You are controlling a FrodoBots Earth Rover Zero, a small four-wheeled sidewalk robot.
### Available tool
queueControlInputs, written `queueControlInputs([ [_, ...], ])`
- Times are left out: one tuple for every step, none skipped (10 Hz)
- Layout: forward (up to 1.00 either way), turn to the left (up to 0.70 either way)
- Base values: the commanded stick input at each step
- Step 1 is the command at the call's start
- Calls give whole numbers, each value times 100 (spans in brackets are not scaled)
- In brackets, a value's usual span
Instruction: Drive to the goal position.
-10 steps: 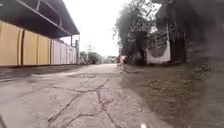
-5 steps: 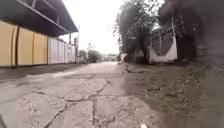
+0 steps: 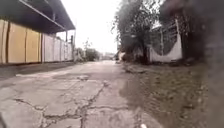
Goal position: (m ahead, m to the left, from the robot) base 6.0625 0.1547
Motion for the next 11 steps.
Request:
queueControlInputs([
  [100, 0],
  [100, 0],
  [100, 0],
  [100, 0],
  [100, 0],
  [100, -14],
  [100, -36],
  [100, -10],
  [100, 0],
  [100, 0],
  [100, 0],
])
